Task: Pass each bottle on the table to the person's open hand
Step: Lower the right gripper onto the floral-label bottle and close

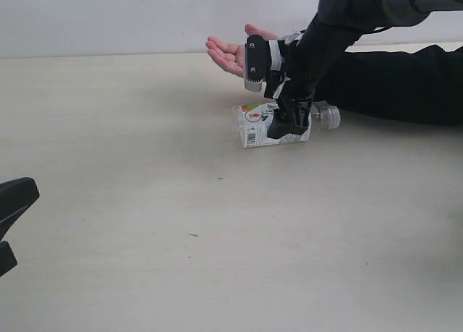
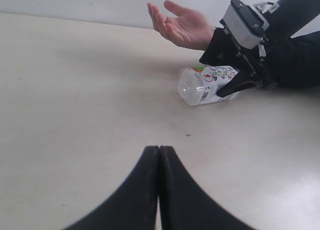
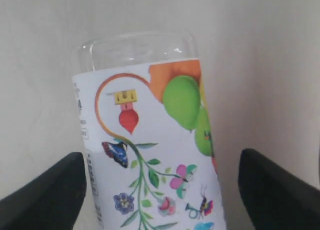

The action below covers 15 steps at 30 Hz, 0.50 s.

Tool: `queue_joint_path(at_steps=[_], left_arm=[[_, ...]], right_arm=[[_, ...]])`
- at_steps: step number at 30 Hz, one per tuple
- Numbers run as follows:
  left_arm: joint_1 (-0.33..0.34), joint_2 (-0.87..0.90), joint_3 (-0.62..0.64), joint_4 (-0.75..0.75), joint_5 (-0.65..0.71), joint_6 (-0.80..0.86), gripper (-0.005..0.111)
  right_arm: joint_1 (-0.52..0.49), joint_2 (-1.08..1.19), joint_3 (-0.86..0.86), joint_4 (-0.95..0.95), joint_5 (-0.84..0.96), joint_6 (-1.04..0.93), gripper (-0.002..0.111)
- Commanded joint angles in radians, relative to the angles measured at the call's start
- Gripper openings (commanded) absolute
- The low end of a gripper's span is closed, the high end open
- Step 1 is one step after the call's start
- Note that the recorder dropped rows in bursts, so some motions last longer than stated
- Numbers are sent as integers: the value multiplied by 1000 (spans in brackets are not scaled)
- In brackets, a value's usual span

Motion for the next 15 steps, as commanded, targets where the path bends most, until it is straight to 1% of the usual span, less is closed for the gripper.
queue_joint_path(at_steps=[1,5,7,10,13,15], left_arm=[[-4,-5,3,-6,-6,-1,2],[-4,-5,3,-6,-6,-1,2],[-4,-5,3,-6,-6,-1,2],[-4,-5,3,-6,-6,-1,2],[-4,-5,3,-6,-6,-1,2],[-4,-5,3,-6,-6,-1,2]], right_arm=[[2,31,-8,6,-8,-5,79],[2,40,-8,6,-11,-5,77],[2,40,-8,6,-11,-5,72],[2,40,-8,6,6,-5,52],[2,40,-8,6,29,-5,30],[2,40,-8,6,55,-5,13]])
